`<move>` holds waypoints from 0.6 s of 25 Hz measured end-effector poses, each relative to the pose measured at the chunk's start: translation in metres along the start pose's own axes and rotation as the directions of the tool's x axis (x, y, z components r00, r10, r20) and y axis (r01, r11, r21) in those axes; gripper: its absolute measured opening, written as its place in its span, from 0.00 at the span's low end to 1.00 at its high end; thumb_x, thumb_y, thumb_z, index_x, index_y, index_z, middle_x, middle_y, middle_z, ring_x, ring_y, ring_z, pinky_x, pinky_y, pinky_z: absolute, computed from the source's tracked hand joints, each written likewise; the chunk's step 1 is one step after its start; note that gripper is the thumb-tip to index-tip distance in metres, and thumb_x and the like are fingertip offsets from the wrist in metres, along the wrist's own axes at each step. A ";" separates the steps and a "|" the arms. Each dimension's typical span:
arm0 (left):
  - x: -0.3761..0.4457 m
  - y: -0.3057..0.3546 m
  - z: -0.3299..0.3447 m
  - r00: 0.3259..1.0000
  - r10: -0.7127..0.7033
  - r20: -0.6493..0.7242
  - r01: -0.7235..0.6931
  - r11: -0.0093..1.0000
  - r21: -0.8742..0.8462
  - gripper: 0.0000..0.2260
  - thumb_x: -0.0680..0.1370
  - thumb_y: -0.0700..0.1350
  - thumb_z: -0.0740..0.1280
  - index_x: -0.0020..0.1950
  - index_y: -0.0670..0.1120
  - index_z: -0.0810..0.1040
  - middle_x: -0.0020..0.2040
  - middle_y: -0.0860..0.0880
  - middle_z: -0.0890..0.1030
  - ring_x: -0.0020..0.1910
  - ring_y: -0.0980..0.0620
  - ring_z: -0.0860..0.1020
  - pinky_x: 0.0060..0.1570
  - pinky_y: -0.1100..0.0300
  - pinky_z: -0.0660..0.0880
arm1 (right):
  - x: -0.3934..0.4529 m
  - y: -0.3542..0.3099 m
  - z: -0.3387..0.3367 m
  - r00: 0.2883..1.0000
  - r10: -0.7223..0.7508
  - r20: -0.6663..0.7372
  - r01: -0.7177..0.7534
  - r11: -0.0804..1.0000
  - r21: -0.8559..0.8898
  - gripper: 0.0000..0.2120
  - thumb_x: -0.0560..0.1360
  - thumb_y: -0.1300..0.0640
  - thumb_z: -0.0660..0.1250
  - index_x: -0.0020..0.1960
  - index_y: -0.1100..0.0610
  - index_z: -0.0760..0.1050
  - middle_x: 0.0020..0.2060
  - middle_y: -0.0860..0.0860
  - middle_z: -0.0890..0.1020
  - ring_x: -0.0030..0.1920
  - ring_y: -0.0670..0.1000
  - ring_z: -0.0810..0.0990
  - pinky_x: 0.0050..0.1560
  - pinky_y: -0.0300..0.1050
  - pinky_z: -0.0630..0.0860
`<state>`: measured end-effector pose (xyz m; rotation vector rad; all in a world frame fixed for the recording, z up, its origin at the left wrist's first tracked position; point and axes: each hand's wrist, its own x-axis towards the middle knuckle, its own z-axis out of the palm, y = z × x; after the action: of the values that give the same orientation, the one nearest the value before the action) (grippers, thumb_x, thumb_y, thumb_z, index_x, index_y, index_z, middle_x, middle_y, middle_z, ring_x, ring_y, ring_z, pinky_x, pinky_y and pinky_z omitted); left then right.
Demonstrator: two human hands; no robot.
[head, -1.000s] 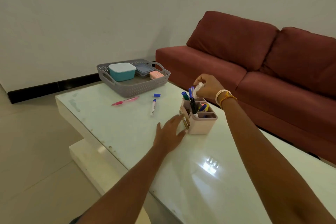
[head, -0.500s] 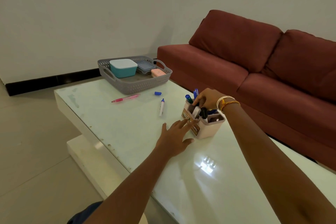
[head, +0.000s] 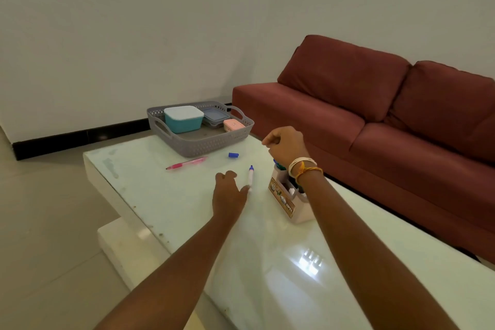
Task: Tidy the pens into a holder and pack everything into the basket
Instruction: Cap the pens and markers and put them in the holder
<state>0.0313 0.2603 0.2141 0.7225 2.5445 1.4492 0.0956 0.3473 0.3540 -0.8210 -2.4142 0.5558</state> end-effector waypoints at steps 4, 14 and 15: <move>0.023 0.023 0.014 0.973 -0.073 0.217 -0.027 0.905 0.425 0.31 0.71 0.64 0.68 0.65 0.45 0.69 0.60 0.47 0.75 0.57 0.50 0.76 0.49 0.59 0.73 | 0.015 0.016 0.028 0.990 0.135 -0.041 -0.136 0.991 -0.018 0.11 0.72 0.69 0.64 0.47 0.59 0.83 0.49 0.58 0.83 0.47 0.55 0.83 0.55 0.49 0.80; 0.049 -0.011 -0.004 0.992 -0.113 -0.057 0.126 0.918 0.376 0.13 0.81 0.46 0.59 0.62 0.42 0.67 0.48 0.45 0.82 0.36 0.51 0.78 0.38 0.60 0.76 | 0.078 0.008 0.118 0.967 0.221 0.125 -0.211 0.973 -0.091 0.19 0.75 0.64 0.65 0.66 0.63 0.73 0.63 0.59 0.77 0.63 0.58 0.76 0.62 0.47 0.73; 0.049 -0.014 -0.003 0.992 -0.109 -0.065 0.125 0.927 0.353 0.12 0.81 0.47 0.59 0.62 0.42 0.67 0.48 0.45 0.82 0.36 0.51 0.78 0.40 0.59 0.78 | 0.084 0.012 0.129 0.959 0.214 0.184 -0.198 0.975 -0.105 0.21 0.76 0.65 0.64 0.68 0.62 0.71 0.66 0.59 0.75 0.66 0.58 0.74 0.65 0.47 0.71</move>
<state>-0.0179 0.2746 0.2097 0.5714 2.8673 0.9861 -0.0329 0.3845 0.2763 -1.1112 -2.5601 0.6417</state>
